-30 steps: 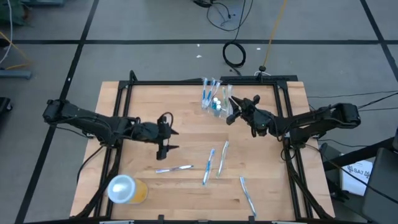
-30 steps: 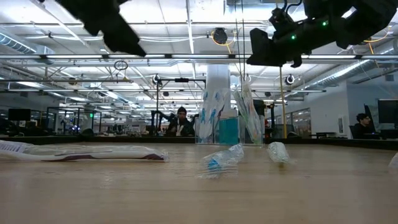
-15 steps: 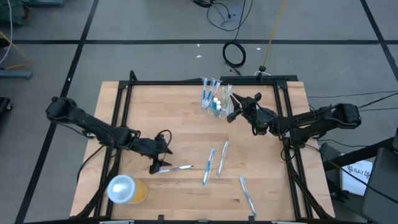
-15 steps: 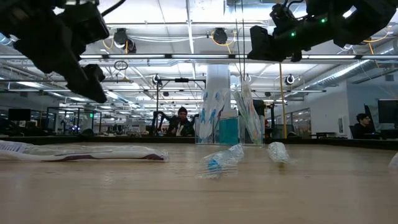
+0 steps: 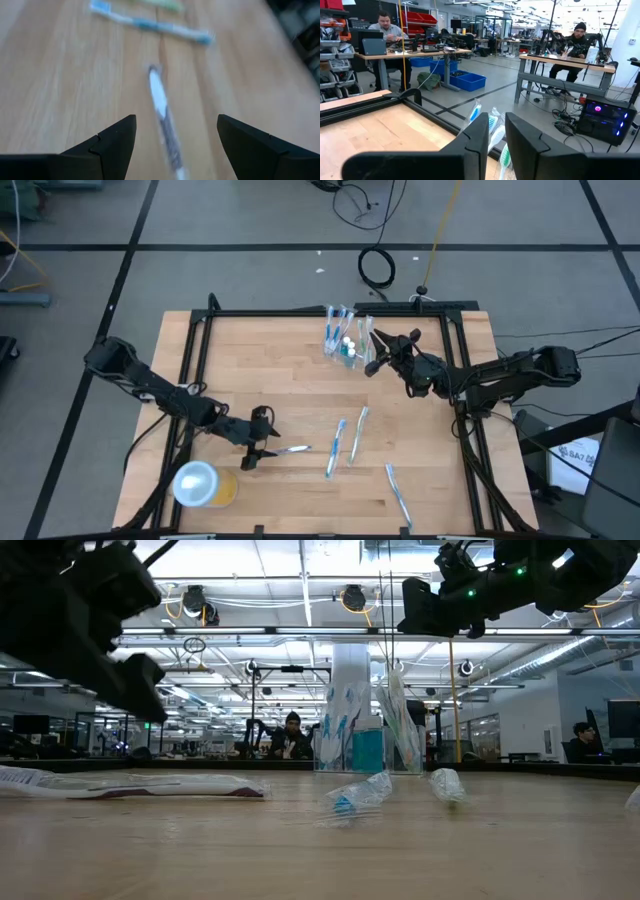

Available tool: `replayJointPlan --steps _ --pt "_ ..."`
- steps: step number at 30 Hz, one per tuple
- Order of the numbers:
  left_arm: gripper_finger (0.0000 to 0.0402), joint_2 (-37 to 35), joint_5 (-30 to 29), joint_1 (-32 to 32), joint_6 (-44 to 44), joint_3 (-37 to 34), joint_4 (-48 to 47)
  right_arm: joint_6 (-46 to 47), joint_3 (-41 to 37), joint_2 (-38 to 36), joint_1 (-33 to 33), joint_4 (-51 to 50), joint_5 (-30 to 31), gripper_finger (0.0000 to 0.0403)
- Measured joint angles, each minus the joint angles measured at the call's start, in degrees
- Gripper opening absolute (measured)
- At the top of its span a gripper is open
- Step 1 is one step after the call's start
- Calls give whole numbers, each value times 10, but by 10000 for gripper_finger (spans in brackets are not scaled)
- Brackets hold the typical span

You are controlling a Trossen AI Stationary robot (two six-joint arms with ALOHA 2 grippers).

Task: Pick & Place toothbrushing station
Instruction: Put the violet toothbrush into the transparent organizer

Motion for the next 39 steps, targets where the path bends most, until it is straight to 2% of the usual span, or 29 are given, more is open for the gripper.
replayJointPlan --steps 3,8,14,18,24,27,30,32,36,39 --pt "280 24 -4 -15 2 0 2 0 0 0 0 0 0 59" --pt "280 79 -4 -27 -41 0 -33 0 0 0 0 0 0 59" --pt "273 110 -29 -29 -42 2 -63 0 0 0 0 0 0 59" --pt "226 113 -36 -29 -18 2 -63 11 0 0 0 -3 -6 59" --pt "110 113 -40 -27 -2 1 -62 -22 0 0 -4 -29 -111 59" --pt "56 113 -40 -27 40 5 -58 -28 0 1 -8 -31 -162 61" --pt "15 114 -51 -24 117 17 -61 -17 0 1 -14 -30 -205 74" --pt "11 116 -69 -20 181 30 -66 -5 0 1 -15 -27 -225 88" --pt "32 114 -97 -7 295 78 -87 5 0 5 -16 -20 -259 128" --pt "32 113 -119 8 380 123 -147 22 0 11 -16 -3 -313 156"
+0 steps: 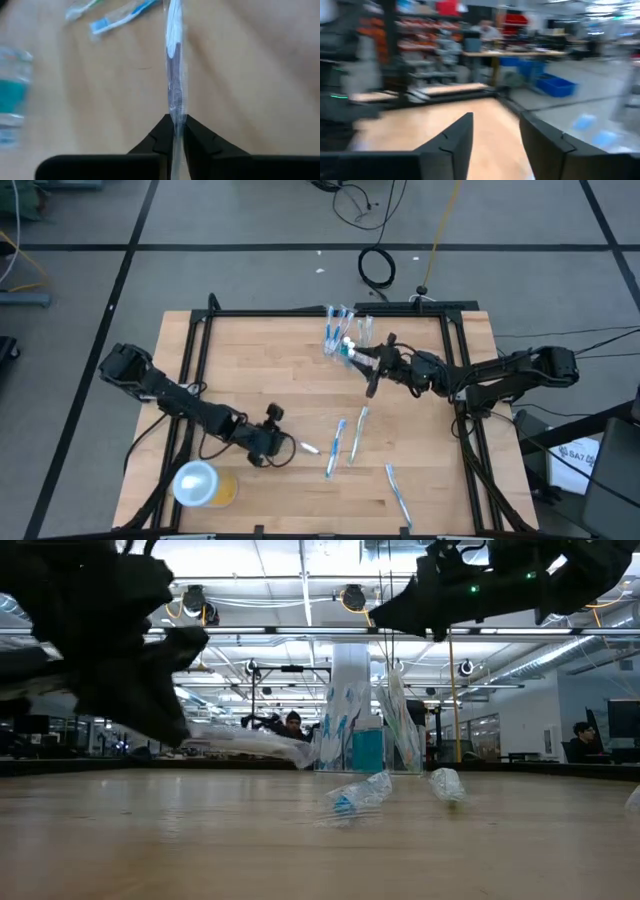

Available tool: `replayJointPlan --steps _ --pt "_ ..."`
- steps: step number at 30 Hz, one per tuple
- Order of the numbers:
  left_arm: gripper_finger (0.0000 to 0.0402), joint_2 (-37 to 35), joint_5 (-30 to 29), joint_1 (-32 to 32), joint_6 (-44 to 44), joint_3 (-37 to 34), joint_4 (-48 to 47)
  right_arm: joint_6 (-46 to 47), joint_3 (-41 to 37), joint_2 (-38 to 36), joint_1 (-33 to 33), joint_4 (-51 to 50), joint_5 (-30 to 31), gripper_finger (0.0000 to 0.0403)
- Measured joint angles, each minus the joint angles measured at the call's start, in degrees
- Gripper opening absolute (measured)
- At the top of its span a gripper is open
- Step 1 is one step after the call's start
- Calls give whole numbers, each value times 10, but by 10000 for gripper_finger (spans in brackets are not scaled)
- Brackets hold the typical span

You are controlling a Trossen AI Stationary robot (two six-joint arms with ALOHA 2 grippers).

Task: Pick & Place toothbrushing station
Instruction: Put the violet toothbrush into the transparent organizer

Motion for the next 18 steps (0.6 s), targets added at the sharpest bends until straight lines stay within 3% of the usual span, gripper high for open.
replayJointPlan --steps 6,11,18 --pt "5 0 -56 39 267 75 -88 61 1 18 -7 21 -171 189" --pt "11 -1 -121 72 475 115 -68 97 6 34 -18 11 -181 192" --pt "8 -1 -160 107 552 125 -5 133 56 77 -26 -60 -182 190"
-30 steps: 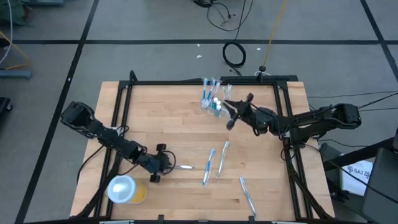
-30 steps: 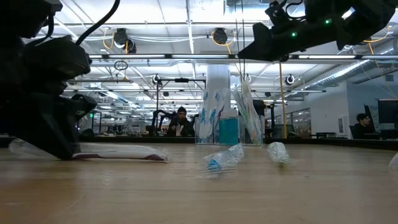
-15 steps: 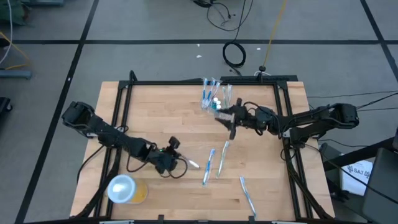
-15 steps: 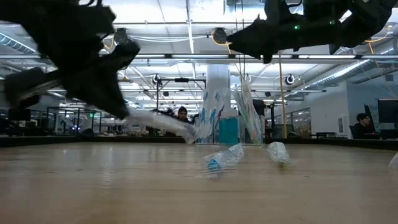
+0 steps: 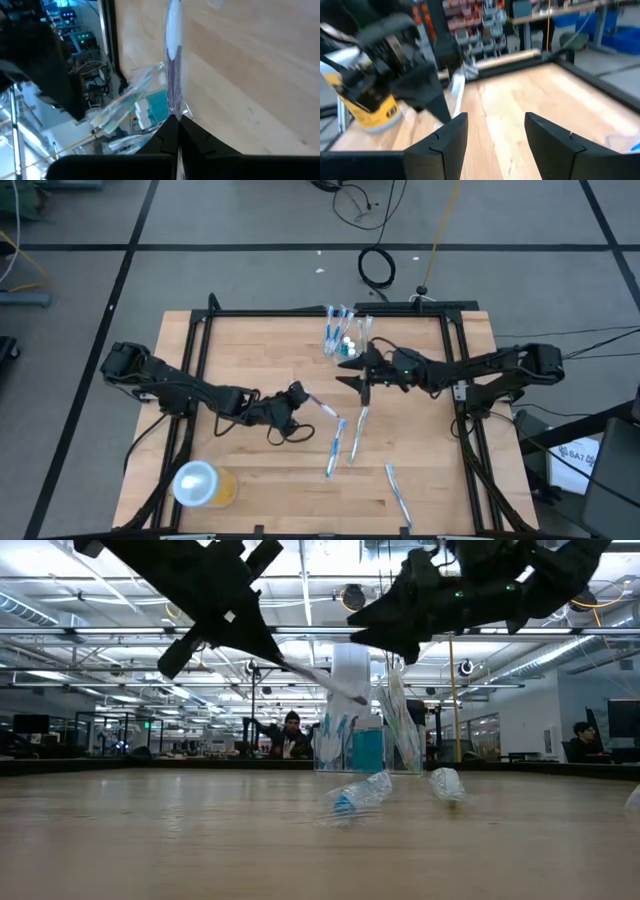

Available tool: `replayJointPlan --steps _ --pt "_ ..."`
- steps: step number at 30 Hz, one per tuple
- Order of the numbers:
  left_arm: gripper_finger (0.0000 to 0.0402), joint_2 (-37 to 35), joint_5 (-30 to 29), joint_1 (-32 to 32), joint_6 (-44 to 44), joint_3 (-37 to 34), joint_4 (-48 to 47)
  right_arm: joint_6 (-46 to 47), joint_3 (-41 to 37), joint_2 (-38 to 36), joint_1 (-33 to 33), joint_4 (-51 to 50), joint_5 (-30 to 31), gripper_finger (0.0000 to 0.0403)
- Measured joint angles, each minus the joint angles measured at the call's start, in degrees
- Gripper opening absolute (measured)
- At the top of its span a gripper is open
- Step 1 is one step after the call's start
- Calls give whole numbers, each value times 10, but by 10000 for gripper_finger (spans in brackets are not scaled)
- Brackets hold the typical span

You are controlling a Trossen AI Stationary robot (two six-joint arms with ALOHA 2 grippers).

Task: Pick & Place toothbrushing station
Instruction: Put the violet toothbrush into the transparent organizer

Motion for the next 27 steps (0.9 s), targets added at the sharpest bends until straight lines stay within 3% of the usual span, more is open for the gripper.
replayJointPlan --steps 6,11,24,27 --pt "3 0 -13 0 20 0 13 0 54 56 0 -47 -11 190" --pt "7 0 -58 -6 19 0 17 28 90 103 1 -48 -123 190" --pt "5 0 -75 -18 73 -1 81 75 147 168 1 -44 -124 190" --pt "10 0 -81 -15 70 -1 87 77 149 168 0 -39 -151 189"
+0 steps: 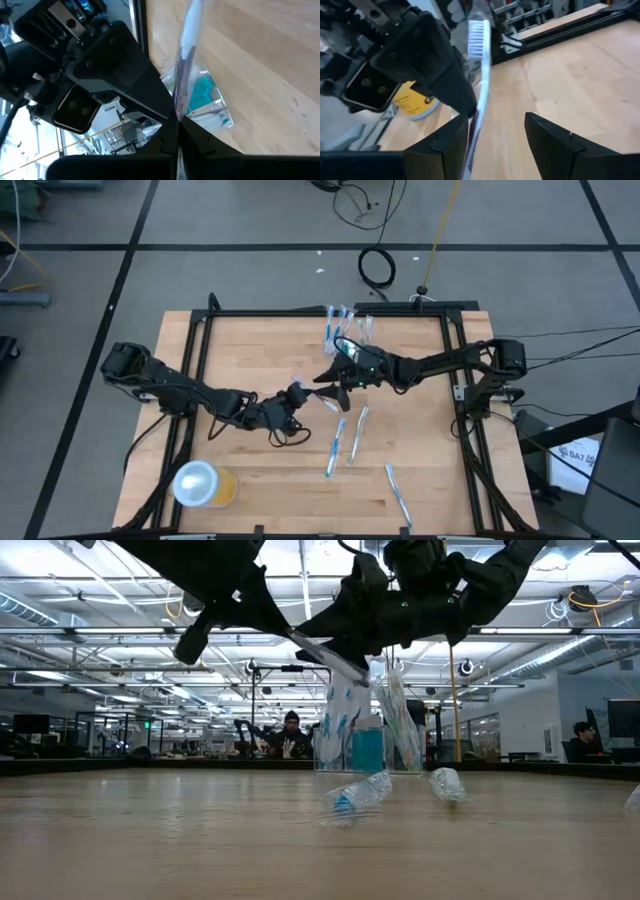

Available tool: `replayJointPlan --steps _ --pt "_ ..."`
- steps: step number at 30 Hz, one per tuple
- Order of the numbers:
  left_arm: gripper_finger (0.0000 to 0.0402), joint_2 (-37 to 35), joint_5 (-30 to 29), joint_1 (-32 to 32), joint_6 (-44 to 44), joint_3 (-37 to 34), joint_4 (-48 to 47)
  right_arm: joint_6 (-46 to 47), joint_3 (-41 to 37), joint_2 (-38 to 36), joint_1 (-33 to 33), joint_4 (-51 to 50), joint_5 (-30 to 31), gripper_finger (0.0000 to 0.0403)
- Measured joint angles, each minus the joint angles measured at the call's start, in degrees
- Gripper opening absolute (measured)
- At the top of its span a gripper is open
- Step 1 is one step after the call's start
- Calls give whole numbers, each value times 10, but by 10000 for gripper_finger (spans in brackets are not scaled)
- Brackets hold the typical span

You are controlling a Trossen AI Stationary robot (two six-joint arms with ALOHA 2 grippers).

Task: Pick & Place toothbrushing station
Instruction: Put the violet toothbrush into the transparent organizer

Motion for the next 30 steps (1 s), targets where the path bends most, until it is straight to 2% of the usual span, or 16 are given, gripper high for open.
replayJointPlan --steps 9,22,30 --pt "7 0 -6 2 1 0 2 11 0 1 -4 15 -29 178" --pt "4 -1 -9 26 -1 0 6 -3 0 0 -8 21 -53 109" --pt "19 -1 -9 28 -23 0 58 -13 0 0 -25 20 -62 58"
